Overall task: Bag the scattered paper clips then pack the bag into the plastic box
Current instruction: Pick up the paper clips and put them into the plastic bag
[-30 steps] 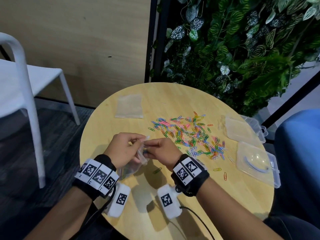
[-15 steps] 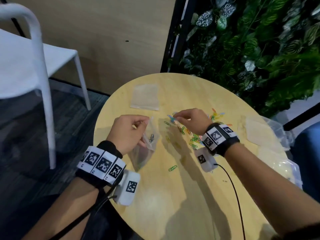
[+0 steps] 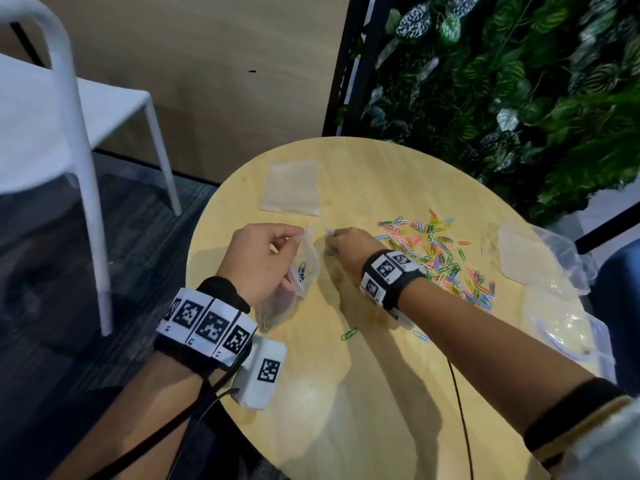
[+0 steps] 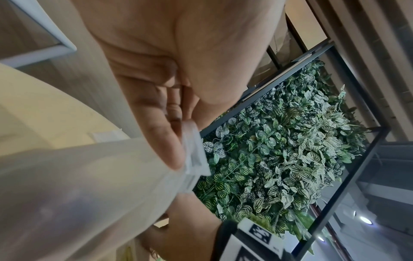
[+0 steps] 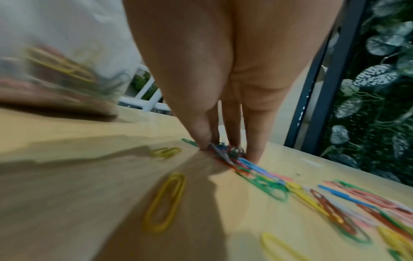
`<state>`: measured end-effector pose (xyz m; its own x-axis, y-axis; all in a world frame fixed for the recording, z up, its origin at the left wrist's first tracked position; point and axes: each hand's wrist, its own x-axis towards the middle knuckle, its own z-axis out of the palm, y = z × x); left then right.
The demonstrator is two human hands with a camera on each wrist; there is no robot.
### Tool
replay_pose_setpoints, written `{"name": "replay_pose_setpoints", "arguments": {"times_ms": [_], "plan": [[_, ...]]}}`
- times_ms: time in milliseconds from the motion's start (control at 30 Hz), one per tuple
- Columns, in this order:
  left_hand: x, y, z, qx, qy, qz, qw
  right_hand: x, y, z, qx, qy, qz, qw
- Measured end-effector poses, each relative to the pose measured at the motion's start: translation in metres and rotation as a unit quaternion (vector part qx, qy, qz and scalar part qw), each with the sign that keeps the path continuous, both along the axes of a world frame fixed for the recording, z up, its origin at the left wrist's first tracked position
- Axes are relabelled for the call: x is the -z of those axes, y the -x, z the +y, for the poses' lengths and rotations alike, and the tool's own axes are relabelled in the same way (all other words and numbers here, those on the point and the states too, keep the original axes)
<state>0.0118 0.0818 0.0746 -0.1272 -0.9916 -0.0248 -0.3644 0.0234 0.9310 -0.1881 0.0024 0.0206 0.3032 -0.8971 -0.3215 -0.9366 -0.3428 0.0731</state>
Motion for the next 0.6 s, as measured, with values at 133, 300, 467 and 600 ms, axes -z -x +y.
{"name": "replay_pose_setpoints", "arguments": {"times_ms": [133, 300, 467, 600], "plan": [[-0.001, 0.001, 0.002, 0.006, 0.003, -0.009, 1.000, -0.014, 0.004, 0.022, 0.025, -0.009, 0.012, 1.000], [-0.001, 0.005, 0.003, 0.013, -0.005, -0.012, 1.000, -0.022, 0.045, 0.032, 0.178, 0.016, -0.166, 0.970], [0.001, 0.010, 0.004, -0.008, -0.065, -0.028, 0.997, -0.043, 0.067, 0.060, 0.379, -0.060, -0.597, 0.704], [-0.002, 0.014, 0.008, -0.013, -0.076, -0.041, 0.996, -0.073, 0.042, 0.078, 0.366, -0.194, -0.700, 0.582]]}}
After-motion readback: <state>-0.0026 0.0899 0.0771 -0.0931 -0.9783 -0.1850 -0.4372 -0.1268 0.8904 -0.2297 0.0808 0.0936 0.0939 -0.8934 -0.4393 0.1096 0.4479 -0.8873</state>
